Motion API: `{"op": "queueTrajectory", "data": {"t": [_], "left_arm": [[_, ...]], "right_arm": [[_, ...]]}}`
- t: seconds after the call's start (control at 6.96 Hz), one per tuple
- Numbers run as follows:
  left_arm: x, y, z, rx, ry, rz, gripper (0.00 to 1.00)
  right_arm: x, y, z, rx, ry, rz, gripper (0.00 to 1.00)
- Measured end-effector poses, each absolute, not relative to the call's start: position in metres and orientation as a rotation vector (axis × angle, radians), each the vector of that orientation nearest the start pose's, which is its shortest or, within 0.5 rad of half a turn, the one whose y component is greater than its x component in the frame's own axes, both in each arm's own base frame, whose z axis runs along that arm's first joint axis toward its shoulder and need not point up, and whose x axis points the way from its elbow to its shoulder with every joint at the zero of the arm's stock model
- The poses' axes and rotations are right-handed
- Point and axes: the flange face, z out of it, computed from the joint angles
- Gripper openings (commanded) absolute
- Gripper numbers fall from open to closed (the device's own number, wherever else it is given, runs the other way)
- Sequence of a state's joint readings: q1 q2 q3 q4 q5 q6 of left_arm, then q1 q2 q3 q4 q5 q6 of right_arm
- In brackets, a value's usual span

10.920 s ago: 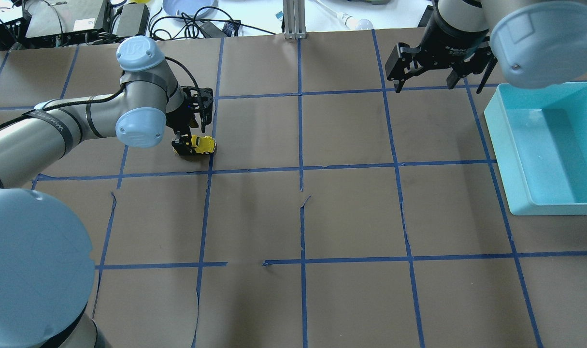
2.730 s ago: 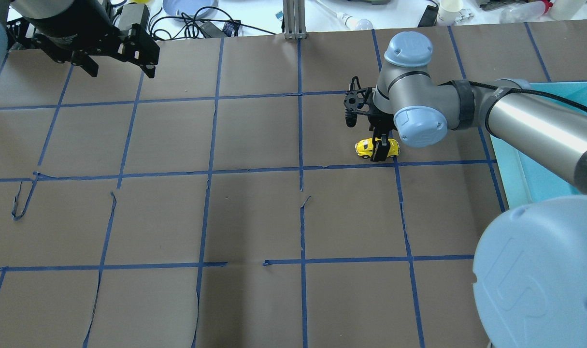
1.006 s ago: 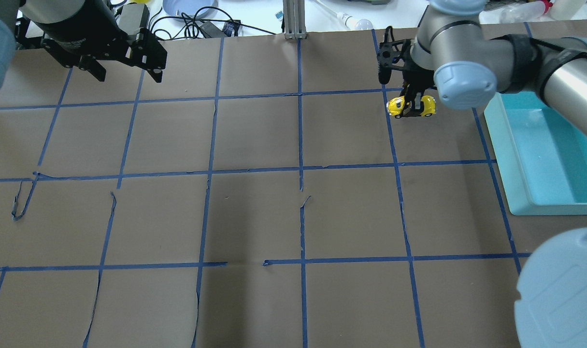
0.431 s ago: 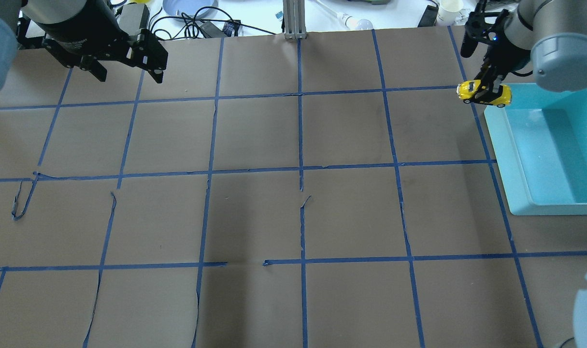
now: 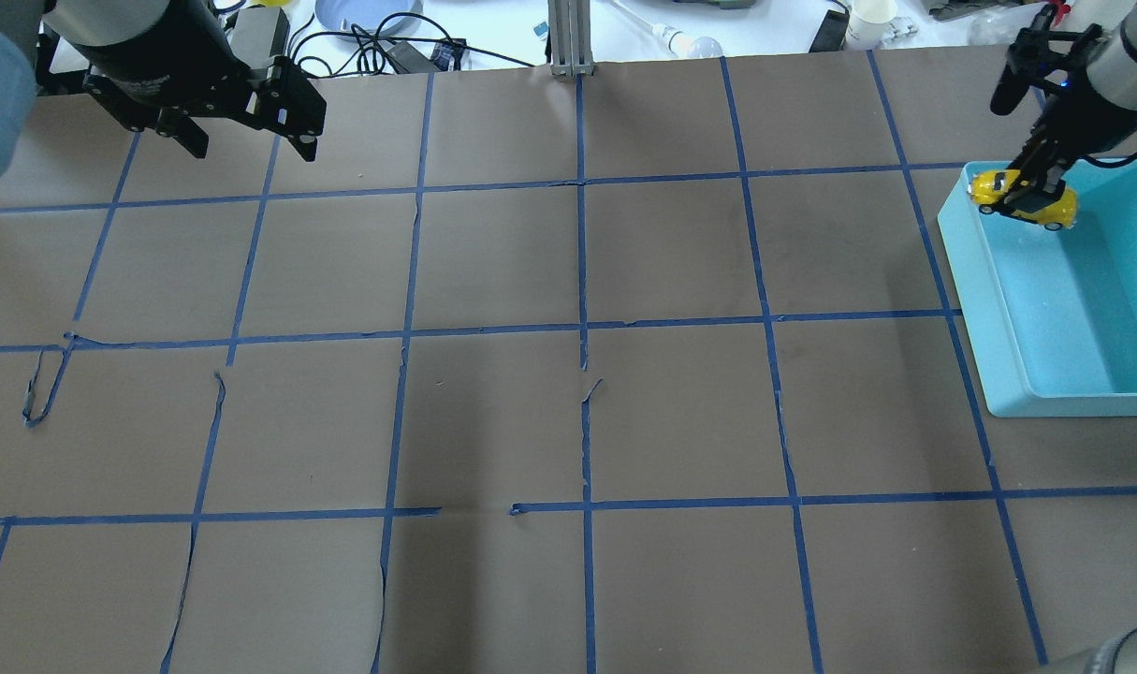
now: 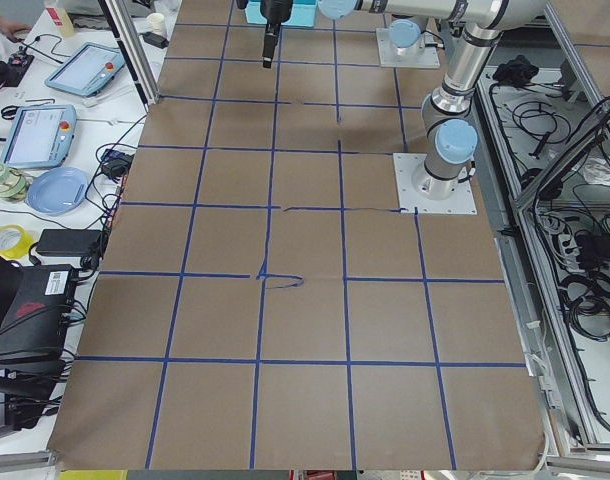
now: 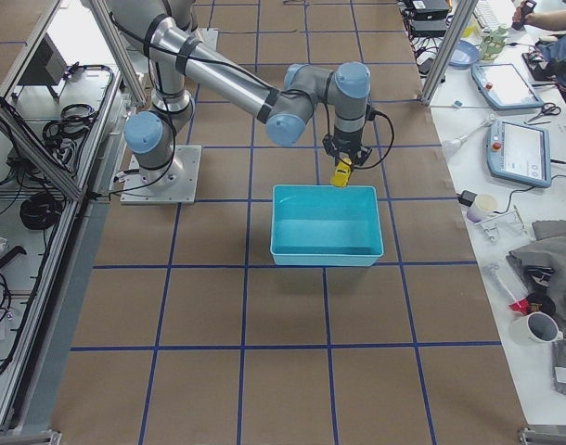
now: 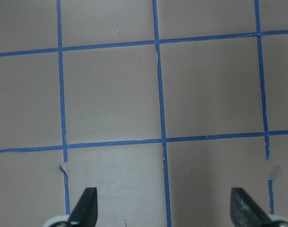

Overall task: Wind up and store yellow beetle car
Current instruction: 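Lower the car into the blue tray and open the right gripper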

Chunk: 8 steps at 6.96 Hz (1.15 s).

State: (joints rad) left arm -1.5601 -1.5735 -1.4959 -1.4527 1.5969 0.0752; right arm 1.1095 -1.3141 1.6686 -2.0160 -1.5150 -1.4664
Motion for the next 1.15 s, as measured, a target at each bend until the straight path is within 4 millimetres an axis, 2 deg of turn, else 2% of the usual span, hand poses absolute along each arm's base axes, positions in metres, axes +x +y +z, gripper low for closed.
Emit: {"op": "queueTrajectory", "data": {"t": [0.29,0.43,0.72,1.01,1.15], "left_arm": [[-0.125,-0.511,0.536,0.097,3.092,-0.291,1.0],[-0.125,-0.511,0.537,0.099,3.091,-0.294,1.0],[-0.125,-0.512,0.536,0.097,3.093,-0.295,1.0],[-0.125,-0.51,0.538,0.103,3.092,-0.298,1.0],[-0.125,-0.51,0.538,0.105,3.092,-0.299,1.0]], "right_arm": [[-0.214,-0.548,0.318,-1.302,2.854,-0.128,0.24],[-0.237,-0.534,0.303,-1.238,2.864,-0.118,0.24],[-0.253,-0.531,0.271,-1.318,2.788,-0.091,0.24],[-0.249,-0.532,0.247,-1.467,2.685,-0.073,0.24],[-0.24,-0.529,0.235,-1.521,2.675,-0.084,0.25]]}}
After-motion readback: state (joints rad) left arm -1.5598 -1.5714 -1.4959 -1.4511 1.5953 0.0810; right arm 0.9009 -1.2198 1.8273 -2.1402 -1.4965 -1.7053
